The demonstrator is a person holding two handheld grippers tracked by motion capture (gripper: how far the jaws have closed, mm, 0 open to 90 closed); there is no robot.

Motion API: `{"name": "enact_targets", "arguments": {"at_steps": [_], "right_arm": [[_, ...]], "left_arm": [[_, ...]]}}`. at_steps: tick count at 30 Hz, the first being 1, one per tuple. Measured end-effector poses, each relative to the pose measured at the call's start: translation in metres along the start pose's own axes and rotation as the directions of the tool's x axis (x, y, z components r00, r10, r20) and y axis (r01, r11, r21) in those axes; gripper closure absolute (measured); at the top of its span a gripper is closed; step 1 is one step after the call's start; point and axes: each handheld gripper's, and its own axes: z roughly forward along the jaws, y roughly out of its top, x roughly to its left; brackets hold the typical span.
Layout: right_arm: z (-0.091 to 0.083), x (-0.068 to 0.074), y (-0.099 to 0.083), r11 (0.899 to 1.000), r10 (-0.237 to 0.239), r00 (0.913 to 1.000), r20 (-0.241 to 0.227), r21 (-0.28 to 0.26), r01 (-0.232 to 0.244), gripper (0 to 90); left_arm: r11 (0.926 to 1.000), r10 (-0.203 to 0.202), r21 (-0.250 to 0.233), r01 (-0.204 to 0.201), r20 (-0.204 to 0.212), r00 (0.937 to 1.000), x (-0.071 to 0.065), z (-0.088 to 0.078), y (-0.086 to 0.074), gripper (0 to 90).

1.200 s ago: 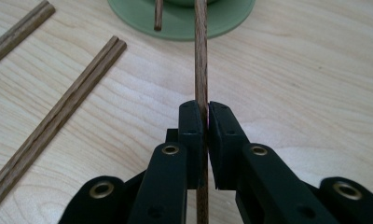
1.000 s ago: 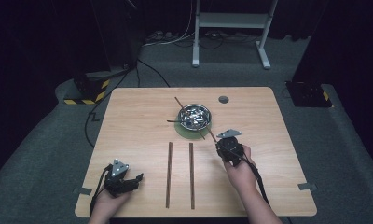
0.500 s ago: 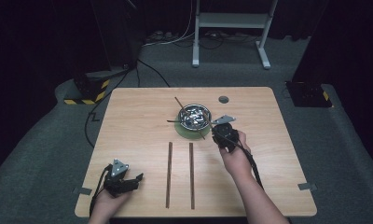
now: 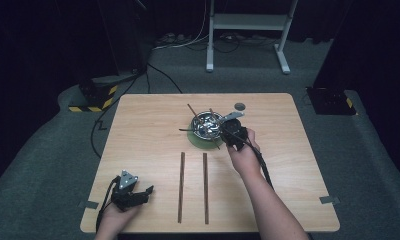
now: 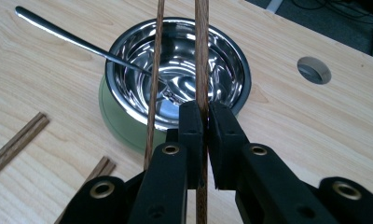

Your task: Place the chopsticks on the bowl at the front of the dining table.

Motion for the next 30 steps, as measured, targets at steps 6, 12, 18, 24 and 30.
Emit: {"name": "enact_targets", "arguments": {"at_steps": [6,12,18,24,30], "right_arm": [[0.013,-0.001,0.011,1.000,0.018,0.9998,-0.007,0.012,-0.018,84.3],[0.024,-0.002,0.025,1.000,0.025,0.9996,-0.014,0.020,-0.025,84.3],[0.039,0.002,0.042,1.000,0.022,0.9994,-0.029,0.016,-0.021,84.3],[0.049,0.004,0.056,1.000,0.015,0.9996,-0.025,0.019,-0.014,84.3],[0.063,0.005,0.068,0.999,0.007,0.9998,-0.018,0.034,-0.007,84.2]], "left_arm": [[1.0000,0.003,0.002,-0.003,-0.002,1.0000,0.000,0.000,0.000,26.8],[1.0000,0.004,0.003,-0.004,-0.002,1.0000,0.000,0.000,0.000,26.8],[1.0000,0.002,0.004,-0.002,-0.002,1.0000,0.000,0.000,0.000,26.8],[1.0000,0.003,0.004,-0.003,-0.002,1.0000,0.000,0.000,0.000,26.8],[1.0000,-0.002,0.002,0.002,-0.002,1.0000,0.000,0.000,0.000,26.7]]}}
